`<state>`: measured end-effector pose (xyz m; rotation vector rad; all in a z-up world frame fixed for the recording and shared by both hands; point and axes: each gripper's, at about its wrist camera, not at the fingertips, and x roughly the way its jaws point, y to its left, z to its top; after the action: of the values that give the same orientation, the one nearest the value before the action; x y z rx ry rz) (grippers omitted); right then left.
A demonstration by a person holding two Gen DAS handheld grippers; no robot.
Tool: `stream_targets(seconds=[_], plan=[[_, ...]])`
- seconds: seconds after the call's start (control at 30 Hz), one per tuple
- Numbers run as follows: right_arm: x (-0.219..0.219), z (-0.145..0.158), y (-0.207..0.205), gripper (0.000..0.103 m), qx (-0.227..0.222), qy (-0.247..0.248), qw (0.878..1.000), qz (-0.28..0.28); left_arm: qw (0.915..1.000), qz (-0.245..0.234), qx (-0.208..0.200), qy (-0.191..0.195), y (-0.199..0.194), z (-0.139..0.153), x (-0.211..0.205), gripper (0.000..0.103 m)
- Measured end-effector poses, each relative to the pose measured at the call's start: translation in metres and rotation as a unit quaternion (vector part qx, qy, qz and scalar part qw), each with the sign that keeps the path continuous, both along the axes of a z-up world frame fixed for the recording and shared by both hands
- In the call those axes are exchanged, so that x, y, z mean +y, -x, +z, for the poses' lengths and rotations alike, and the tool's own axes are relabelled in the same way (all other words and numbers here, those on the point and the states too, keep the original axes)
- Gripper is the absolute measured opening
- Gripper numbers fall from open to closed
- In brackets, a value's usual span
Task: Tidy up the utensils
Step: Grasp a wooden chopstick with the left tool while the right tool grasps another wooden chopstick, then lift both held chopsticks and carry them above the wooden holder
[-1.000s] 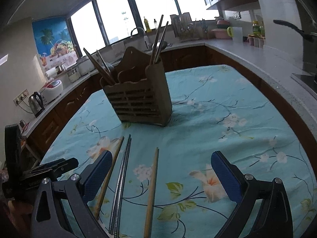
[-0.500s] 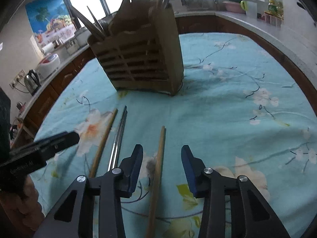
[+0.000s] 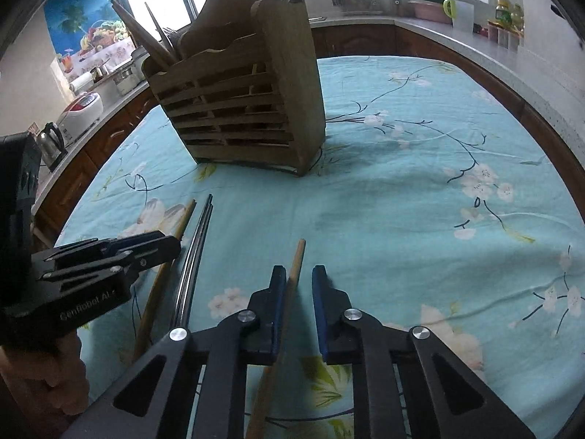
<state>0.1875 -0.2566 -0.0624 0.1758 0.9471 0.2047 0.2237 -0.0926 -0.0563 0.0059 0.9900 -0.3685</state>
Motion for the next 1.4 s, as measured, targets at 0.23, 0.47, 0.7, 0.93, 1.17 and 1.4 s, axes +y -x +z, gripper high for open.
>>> stream_targets(seconds=[0.23,0.47,0.7,0.93,1.17,1.4], plan=[[0.011,-0.001,-0.007,0.018,0.000,0.016,1.000,0.013,0.9999,0.006,0.014,-0.006,-0.002,0.001,0.000,0.011],[0.017,-0.001,-0.008,0.010,-0.005,0.037,0.999,0.014,0.9995,-0.004,-0.006,-0.032,-0.006,-0.001,-0.015,0.009],[0.004,0.009,0.003,0.005,-0.009,-0.018,1.000,0.001,0.9999,0.004,-0.013,0.004,0.006,0.015,0.000,0.005],[-0.008,0.064,0.027,0.005,-0.070,-0.054,0.996,-0.002,0.9941,0.010,-0.067,0.085,0.041,0.074,0.030,0.005],[-0.020,0.120,0.049,0.005,-0.139,-0.074,0.987,-0.013,0.9850,0.011,-0.119,0.125,0.074,0.121,0.050,0.005],[-0.029,0.161,0.066,0.005,-0.196,-0.079,0.977,-0.021,0.9785,0.009,-0.152,0.140,0.095,0.148,0.062,0.005]])
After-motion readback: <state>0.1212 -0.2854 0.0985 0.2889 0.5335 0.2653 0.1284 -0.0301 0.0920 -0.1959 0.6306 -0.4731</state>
